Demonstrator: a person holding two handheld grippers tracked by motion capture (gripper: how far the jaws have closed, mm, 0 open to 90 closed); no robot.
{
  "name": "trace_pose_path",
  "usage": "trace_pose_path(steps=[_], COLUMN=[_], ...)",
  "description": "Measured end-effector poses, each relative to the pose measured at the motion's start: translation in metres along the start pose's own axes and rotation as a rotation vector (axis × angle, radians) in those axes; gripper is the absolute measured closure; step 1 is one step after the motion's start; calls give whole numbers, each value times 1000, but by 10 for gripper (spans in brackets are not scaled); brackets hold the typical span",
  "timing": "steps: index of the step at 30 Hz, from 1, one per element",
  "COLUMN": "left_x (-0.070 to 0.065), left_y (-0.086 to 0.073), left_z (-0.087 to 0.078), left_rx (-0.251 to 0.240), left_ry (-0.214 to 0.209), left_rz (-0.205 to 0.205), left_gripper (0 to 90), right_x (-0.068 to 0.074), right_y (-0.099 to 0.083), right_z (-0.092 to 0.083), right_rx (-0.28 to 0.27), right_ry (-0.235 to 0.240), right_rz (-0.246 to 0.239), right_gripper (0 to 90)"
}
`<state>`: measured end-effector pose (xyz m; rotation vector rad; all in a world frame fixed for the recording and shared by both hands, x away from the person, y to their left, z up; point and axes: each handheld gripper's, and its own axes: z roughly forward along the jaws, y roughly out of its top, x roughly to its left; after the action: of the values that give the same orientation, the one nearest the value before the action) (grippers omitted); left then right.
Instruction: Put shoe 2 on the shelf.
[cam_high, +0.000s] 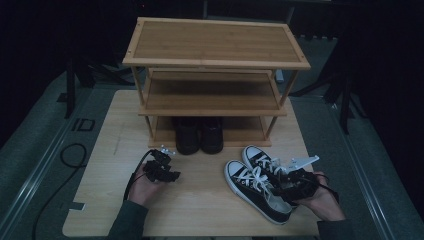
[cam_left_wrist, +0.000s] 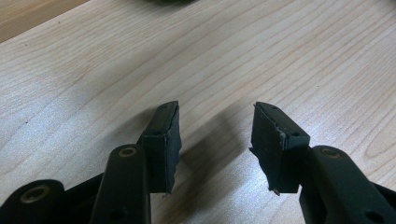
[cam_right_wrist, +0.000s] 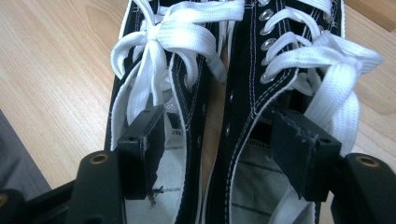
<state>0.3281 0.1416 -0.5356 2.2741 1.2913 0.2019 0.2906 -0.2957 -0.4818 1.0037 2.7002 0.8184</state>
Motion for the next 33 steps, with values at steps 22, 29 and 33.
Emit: trace_pose_path(steps=[22, 29, 33], left_x=[0, 0, 0], left_y=[0, 0, 0], left_z=[0, -1, -1], left_rx=[0, -3, -3], left_ry=[1, 0, 0], left_rz=[1, -2, -3], left_gripper=[524, 523, 523], right_x=[4, 5, 7], right_y=[12, 14, 15], right_z=[19, 25, 31], right_rx=[50, 84, 100], right_ry=[-41, -53, -56], right_rz=[-2, -3, -8], right_gripper=[539, 516, 521])
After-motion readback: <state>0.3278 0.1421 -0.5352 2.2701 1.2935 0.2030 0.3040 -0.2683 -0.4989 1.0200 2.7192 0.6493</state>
